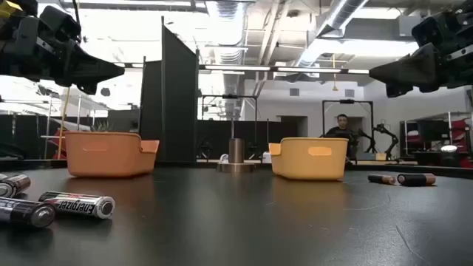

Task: Sort batteries

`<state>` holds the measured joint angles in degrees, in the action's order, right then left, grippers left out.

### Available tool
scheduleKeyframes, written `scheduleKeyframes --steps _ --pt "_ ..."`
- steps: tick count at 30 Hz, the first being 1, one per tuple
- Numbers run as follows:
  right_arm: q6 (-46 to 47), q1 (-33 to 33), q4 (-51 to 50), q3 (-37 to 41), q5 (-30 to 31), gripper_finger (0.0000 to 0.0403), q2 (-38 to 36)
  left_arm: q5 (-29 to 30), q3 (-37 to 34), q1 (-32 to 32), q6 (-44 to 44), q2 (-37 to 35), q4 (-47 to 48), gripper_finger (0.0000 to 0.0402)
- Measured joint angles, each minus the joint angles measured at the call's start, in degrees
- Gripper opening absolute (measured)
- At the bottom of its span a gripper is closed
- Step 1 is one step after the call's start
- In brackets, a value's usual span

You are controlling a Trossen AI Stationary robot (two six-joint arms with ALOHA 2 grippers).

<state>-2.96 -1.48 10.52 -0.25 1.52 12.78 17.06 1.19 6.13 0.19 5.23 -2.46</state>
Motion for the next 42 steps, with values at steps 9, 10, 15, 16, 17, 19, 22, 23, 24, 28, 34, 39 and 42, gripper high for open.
scheduleKeyframes --steps 9,10,15,16,17,19,22,23,24,28,34,39,42 --pt "0.0 -0.02 0.0 0.0 0.0 0.0038 0.0 0.0 0.0 -0.02 0.0 -0.02 0.0 0.0" --pt "-0.02 -0.01 -0.02 -0.01 0.0 0.0038 0.0 0.0 -0.02 -0.02 0.0 -0.01 0.0 0.0" --pt "0.0 0.0 0.0 -0.02 0.0 0.0038 0.0 0.0 -0.01 0.0 0.0 0.0 0.0 0.0" --pt "0.0 0.0 -0.02 -0.02 0.0 0.0038 0.0 0.0 -0.01 -0.01 0.0 0.0 0.0 0.0" --pt "-0.01 -0.01 -0.02 -0.01 0.0 0.0038 0.0 0.0 0.0 -0.01 0.02 0.0 0.0 0.0" --pt "-0.02 -0.02 0.0 0.0 0.0 0.0038 0.0 0.0 -0.01 -0.01 0.02 0.0 0.01 0.0" --pt "0.0 -0.01 -0.01 0.0 0.0 0.0038 0.0 0.0 -0.02 0.0 0.0 0.0 0.0 0.0" --pt "0.0 0.0 -0.02 0.0 0.0 0.0038 0.0 0.0 -0.01 -0.01 0.01 -0.01 0.01 0.0" --pt "-0.02 -0.02 0.0 -0.02 0.0 0.0038 0.0 0.0 0.0 -0.02 0.0 -0.01 0.0 0.0" --pt "0.0 -0.02 0.0 -0.01 0.0 0.0038 0.0 0.0 -0.01 0.0 0.0 -0.01 0.0 0.0" --pt "0.0 -0.01 -0.01 0.0 0.0 0.0038 0.0 0.0 -0.01 -0.01 0.01 -0.02 0.0 0.0" --pt "5.81 1.78 3.32 -0.54 3.86 0.0038 -0.22 0.02 0.0 -0.02 0.0 -0.02 0.02 0.0" --pt "6.02 3.26 4.89 -1.29 4.24 0.0038 -0.08 0.02 0.0 0.0 0.0 -0.01 0.02 0.0"
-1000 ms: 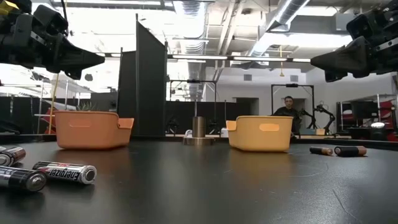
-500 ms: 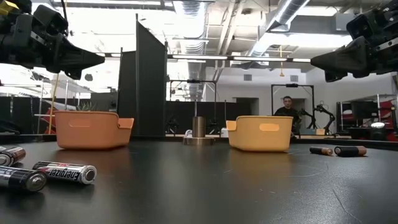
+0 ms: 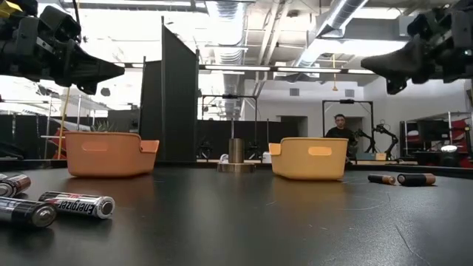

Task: Sort batteries
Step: Put the black battery into the yellow bin

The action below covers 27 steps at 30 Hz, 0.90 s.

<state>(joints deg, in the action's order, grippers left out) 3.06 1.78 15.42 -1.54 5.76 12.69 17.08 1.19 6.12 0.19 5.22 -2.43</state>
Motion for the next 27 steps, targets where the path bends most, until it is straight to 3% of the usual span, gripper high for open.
scheduleKeyframes --steps 11,19,24,27 --pt "11.53 2.1 12.83 -1.21 0.46 0.0038 -0.06 0.33 -0.01 0.0 -0.01 0.0 -2.84 0.0" --pt "15.06 0.6 -25.54 -15.06 -1.46 0.0038 4.44 0.22 -0.02 -0.01 -1.43 -0.03 -5.98 0.0" --pt "14.55 -1.48 -43.96 -25.37 -1.55 0.0038 12.44 0.05 0.0 -0.01 -1.54 0.0 -8.21 0.0" --pt "14.74 -3.23 -47.12 -27.09 -1.55 0.0038 18.46 0.08 -0.02 -0.01 -0.9 0.0 -8.46 0.0"
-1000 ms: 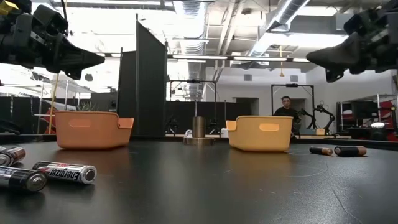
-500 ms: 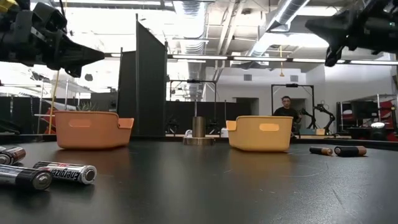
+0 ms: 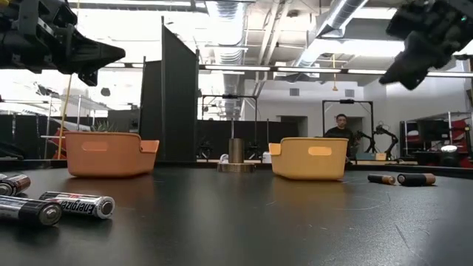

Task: Sort batteries
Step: Put the black battery into the yellow bin

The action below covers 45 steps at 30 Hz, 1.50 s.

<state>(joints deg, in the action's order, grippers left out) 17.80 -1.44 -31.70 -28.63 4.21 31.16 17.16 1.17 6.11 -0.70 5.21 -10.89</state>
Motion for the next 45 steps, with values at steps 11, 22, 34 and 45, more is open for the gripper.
scheduleKeyframes --steps 11,22,34,45 --pt "3.26 -4.25 0.61 -0.12 -2.76 0.0104 17.37 1.63 0.0 0.0 1.07 0.04 -0.06 0.0" --pt "4.69 -8.35 3.79 -0.64 -1.26 0.0237 31.02 1.76 0.0 0.02 0.58 0.04 0.02 0.001" --pt "4.66 -13.86 -2.64 -9.17 2.52 0.0227 46.75 1.75 0.0 0.01 0.85 0.04 1.16 0.001" --pt "6.38 -14.57 -6.44 -13.01 4.86 0.0213 57.07 1.72 0.02 0.02 0.87 0.04 1.55 0.0011"
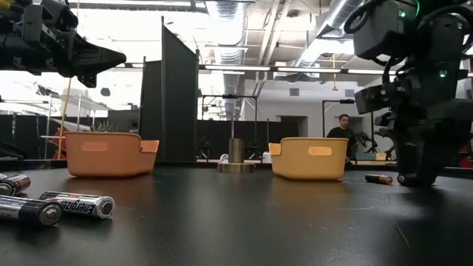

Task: Sort batteries
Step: Put the black battery into the yellow bin

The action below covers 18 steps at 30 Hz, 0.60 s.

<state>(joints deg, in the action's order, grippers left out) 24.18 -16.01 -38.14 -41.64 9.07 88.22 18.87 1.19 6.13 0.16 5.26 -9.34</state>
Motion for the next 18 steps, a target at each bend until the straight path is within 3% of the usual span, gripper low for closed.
scheduleKeyframes --steps 10,18 --pt "2.21 -0.04 0.1 -0.84 -0.84 0.0084 0.55 -0.02 -0.02 0.0 0.0 0.0 1.24 0.0011" --pt "3.48 -0.04 0.08 -0.78 -1.24 0.0058 0.59 -0.02 0.0 -0.02 0.0 0.0 1.5 0.0011"
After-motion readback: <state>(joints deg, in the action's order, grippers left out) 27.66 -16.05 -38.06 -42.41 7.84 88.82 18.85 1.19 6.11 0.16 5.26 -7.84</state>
